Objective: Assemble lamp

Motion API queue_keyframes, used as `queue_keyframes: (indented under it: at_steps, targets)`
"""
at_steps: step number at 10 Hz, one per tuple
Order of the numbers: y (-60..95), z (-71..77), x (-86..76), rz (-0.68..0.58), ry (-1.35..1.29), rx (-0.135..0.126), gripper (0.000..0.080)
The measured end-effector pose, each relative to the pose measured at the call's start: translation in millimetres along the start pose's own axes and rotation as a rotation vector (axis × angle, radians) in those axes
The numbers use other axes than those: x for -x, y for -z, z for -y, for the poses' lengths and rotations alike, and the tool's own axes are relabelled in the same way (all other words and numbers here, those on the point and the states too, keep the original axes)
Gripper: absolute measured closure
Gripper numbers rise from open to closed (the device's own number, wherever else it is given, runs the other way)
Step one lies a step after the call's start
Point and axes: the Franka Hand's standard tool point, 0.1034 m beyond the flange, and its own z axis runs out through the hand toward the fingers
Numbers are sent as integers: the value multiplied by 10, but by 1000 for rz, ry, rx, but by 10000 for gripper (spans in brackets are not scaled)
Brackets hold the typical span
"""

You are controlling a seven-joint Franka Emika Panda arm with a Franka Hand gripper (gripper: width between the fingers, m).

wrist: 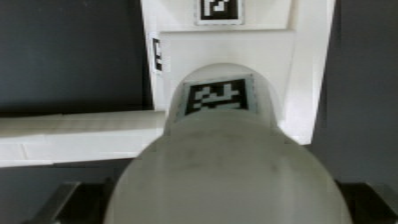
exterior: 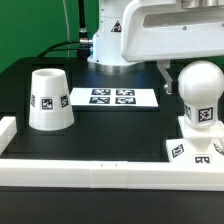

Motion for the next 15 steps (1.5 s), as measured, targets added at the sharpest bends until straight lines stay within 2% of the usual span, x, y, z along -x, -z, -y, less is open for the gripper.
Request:
queue_keyframes:
  at_steps: [5,9,15]
  targets:
    - [-44,62,76,2,-530,-20,222]
    - [-68,101,87,35,-888,-65,222]
    - [-103,165,122,94,-1267,-101,222]
